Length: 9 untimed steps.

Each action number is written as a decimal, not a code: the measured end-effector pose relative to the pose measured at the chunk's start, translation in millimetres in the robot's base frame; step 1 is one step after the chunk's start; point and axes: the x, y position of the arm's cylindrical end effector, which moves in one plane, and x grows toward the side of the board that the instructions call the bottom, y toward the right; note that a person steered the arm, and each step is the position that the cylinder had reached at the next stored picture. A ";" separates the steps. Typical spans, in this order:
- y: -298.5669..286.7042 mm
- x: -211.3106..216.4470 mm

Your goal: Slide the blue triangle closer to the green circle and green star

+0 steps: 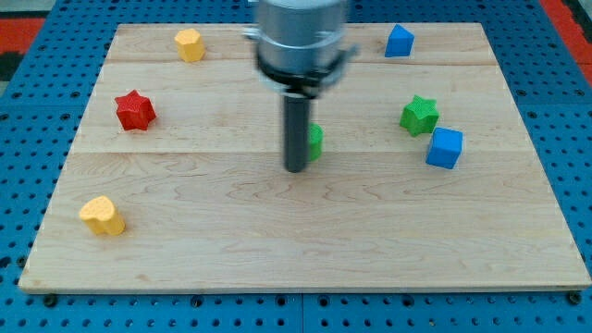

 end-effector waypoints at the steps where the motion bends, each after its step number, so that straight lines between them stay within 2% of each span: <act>1: -1.0 -17.7; 2: 99.9 -26.1; 3: 125.3 -34.5; 4: 77.0 -49.1; 5: 91.9 -99.6; 7: 264.1 -203.5; 8: 226.7 -261.9; 9: 191.1 -253.3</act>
